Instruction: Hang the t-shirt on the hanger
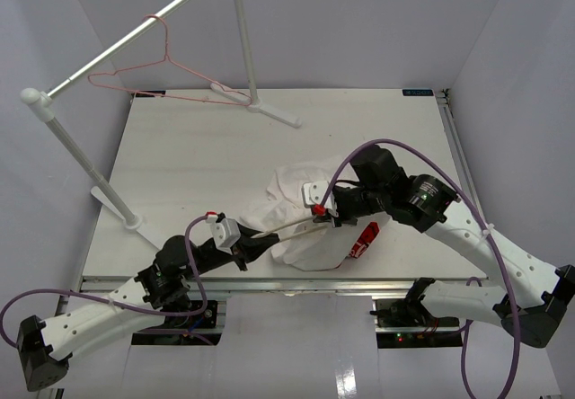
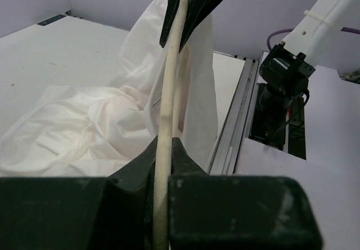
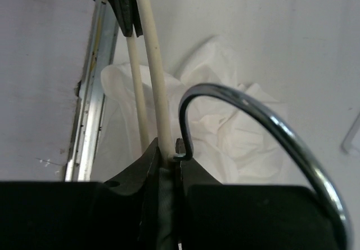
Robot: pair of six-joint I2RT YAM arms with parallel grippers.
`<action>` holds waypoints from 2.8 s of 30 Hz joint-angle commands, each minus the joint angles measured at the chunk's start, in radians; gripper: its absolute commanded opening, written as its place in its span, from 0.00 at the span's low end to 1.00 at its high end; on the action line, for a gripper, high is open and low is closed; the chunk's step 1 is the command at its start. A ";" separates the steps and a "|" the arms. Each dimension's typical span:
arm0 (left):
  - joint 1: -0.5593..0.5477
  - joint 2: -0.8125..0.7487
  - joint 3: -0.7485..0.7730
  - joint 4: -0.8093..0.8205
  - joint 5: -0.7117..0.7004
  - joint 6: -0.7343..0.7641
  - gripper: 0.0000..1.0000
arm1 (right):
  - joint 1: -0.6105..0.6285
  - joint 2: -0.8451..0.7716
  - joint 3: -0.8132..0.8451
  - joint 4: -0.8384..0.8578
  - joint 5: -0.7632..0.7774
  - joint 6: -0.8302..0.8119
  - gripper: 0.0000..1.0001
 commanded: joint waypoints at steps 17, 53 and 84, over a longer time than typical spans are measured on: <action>-0.011 0.074 0.259 -0.263 -0.502 -0.305 0.69 | 0.006 -0.075 -0.015 0.265 0.475 0.487 0.08; -0.010 0.440 0.358 -0.309 -0.742 -0.484 0.13 | 0.007 -0.169 -0.130 0.339 0.487 0.563 0.08; -0.010 0.650 0.412 -0.262 -0.757 -0.569 0.70 | 0.007 -0.165 -0.164 0.384 0.433 0.591 0.08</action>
